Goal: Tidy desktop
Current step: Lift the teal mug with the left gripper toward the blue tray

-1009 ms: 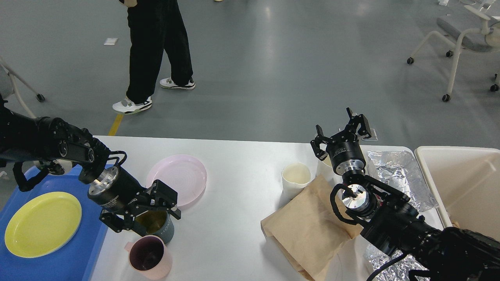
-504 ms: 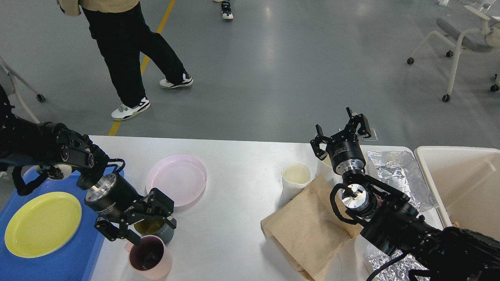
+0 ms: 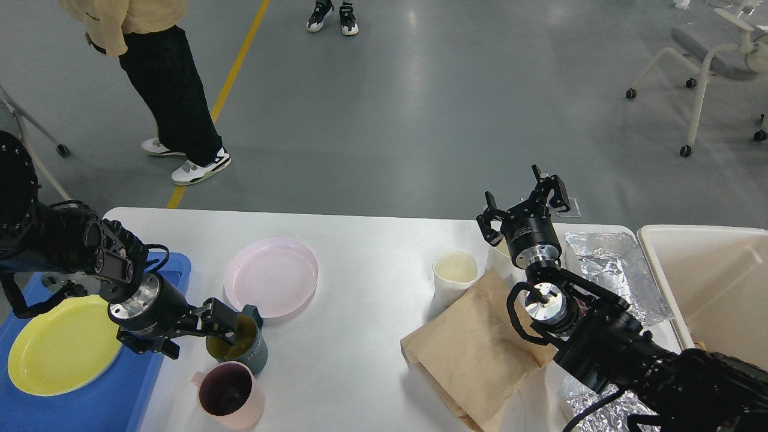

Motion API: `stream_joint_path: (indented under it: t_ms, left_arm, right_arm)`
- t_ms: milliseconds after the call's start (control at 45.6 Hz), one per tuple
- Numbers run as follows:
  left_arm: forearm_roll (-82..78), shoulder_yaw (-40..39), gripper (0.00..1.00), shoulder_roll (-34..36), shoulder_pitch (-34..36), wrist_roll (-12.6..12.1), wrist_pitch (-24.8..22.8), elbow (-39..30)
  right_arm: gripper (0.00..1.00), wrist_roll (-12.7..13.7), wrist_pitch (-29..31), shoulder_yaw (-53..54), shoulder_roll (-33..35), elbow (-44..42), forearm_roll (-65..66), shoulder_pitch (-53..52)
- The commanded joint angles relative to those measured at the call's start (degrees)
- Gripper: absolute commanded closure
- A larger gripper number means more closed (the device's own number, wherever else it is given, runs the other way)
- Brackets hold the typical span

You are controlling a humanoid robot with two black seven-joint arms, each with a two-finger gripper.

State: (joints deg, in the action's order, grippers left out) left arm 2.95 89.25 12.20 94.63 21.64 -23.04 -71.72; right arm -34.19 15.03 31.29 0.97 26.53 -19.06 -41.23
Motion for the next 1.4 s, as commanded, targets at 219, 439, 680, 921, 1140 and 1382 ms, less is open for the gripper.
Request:
stream_joint_path:
  t_ms: [219,439,680,921,1140,1382]
  left_arm:
    - [0.03,-5.13,0.00,-0.42,-4.01,-5.38,11.88,-0.44]
    - [0.03,-6.54,0.00,-0.51,-5.42,-5.56,12.06,-0.44]
    - [0.03,-6.54,0.00,-0.60,-6.21,-6.00,12.23,-0.35]
    - [0.03,-6.54,0.00,-0.68,-7.44,-7.67,16.01,-0.27]
    - [0.03,-7.86,0.00,-0.68,-9.20,-8.11,19.35,-0.27]
    - [0.03,-8.12,0.00,-0.51,-9.64,-8.11,19.62,-0.27]
  right_arm:
    - [0.00,0.00,0.00,0.00,0.00,-0.08,0.08,0.01]
    - [0.00,0.00,0.00,0.00,0.00,0.01,-0.01,0.01]
    - [0.00,0.00,0.00,0.00,0.00,0.01,-0.01,0.01]
    - [0.00,0.00,0.00,0.00,0.00,0.01,0.08,0.01]
    - [0.00,0.00,0.00,0.00,0.00,0.01,-0.01,0.01]
    - [0.00,0.00,0.00,0.00,0.00,0.01,-0.01,0.01]
